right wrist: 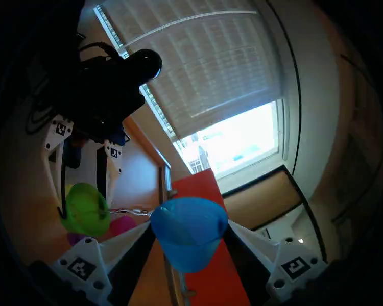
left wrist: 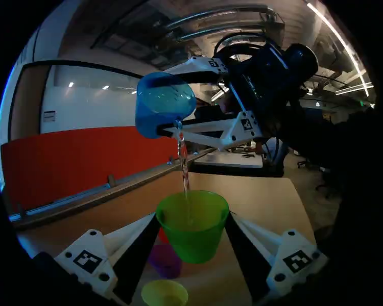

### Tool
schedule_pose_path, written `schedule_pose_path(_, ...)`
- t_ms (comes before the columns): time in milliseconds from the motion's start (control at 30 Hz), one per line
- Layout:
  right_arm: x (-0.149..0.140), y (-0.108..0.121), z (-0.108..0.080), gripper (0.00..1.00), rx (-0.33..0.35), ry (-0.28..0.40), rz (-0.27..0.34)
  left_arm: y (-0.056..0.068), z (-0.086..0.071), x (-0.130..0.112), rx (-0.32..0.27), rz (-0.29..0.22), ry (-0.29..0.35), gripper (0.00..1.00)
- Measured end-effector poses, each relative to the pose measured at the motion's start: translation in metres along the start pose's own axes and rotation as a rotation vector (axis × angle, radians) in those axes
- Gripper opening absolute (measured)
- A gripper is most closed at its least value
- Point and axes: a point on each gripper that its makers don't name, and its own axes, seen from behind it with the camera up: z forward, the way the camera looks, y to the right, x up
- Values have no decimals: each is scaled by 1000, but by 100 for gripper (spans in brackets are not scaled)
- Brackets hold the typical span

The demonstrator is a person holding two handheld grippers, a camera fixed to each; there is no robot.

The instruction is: Pour water

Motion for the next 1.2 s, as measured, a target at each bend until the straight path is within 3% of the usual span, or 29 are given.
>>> schedule_pose_path(1200,4,7,5,90,-31,-11,-135,2,1,0,4,6,-2,87)
